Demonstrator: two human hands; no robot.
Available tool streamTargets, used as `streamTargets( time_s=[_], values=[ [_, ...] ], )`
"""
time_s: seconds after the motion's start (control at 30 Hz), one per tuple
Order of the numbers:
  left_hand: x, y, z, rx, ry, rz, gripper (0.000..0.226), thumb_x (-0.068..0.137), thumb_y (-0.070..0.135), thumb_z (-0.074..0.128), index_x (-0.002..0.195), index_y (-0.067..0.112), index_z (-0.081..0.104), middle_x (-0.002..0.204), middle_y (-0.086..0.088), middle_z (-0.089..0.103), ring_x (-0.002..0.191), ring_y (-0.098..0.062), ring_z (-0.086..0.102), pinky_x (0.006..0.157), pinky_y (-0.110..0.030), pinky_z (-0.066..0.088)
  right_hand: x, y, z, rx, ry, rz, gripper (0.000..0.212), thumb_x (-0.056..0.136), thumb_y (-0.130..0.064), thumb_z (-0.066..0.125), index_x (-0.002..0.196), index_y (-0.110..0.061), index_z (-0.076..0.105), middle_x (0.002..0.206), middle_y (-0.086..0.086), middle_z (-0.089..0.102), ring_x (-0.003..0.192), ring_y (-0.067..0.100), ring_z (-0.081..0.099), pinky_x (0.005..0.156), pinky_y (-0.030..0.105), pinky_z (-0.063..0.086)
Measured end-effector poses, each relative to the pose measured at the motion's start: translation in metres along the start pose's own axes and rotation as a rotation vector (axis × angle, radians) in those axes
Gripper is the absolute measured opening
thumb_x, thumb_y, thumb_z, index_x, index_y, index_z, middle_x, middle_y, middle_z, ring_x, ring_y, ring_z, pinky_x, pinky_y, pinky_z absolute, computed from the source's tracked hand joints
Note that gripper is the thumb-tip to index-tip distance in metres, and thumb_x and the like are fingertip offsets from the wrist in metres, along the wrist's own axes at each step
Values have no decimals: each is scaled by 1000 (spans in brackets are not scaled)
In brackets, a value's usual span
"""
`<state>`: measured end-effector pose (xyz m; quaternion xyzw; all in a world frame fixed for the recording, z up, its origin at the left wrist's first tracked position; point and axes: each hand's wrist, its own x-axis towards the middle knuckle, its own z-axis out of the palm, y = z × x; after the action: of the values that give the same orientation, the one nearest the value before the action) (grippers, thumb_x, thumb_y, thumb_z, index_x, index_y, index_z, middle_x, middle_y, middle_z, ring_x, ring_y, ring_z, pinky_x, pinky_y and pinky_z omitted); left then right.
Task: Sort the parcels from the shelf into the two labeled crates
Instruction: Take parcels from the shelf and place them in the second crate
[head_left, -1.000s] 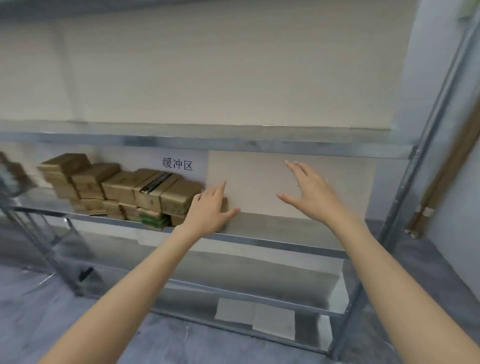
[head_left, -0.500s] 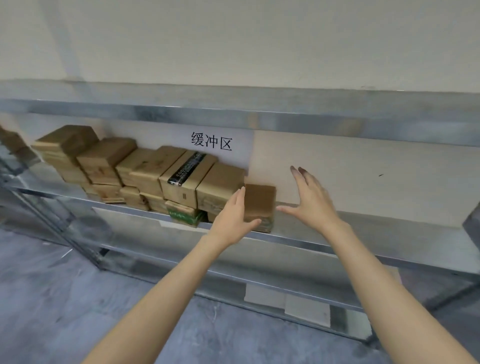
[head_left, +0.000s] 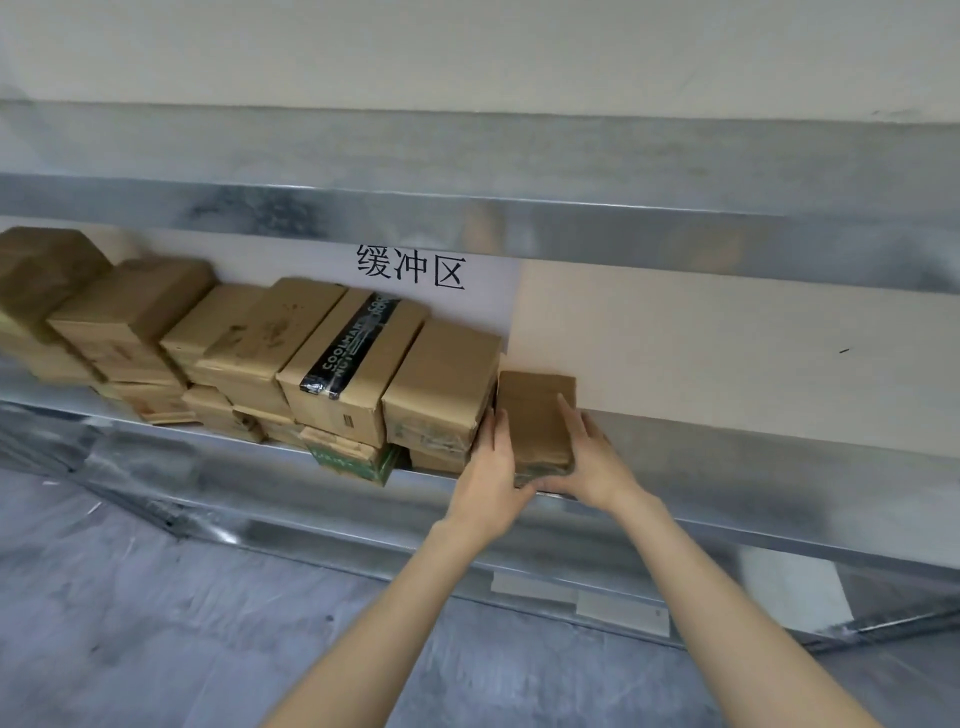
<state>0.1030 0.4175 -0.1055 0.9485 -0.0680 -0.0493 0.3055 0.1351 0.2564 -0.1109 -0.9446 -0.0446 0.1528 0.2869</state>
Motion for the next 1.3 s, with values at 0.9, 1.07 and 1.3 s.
streamTargets(
  time_s=[0.9,1.07,1.3],
  values=[
    [3,40,-16,-55,-20,49,89,78,27,71,150,18,19,139,-6,47,128,-31,36,103,-44,38,-35,28,-36,347,161,-143,113,66,-22,90,154,-29,19,154,-1,36,139,25,36,117,39,27],
    [-17,83,-31,-386,-64,-10,82,75,19,65,148,16,27,138,-9,50,120,-19,47,101,-31,41,-84,27,-70,644,168,-115,131,64,-25,92,155,-37,0,153,-5,28,132,13,38,98,12,40],
    [-57,166,-25,-459,-59,123,93,65,33,52,151,21,19,146,-5,35,130,-20,42,109,-47,37,-167,41,-125,915,372,-85,128,59,-48,82,152,-48,-5,146,-5,35,124,11,50,86,11,46]
  ],
)
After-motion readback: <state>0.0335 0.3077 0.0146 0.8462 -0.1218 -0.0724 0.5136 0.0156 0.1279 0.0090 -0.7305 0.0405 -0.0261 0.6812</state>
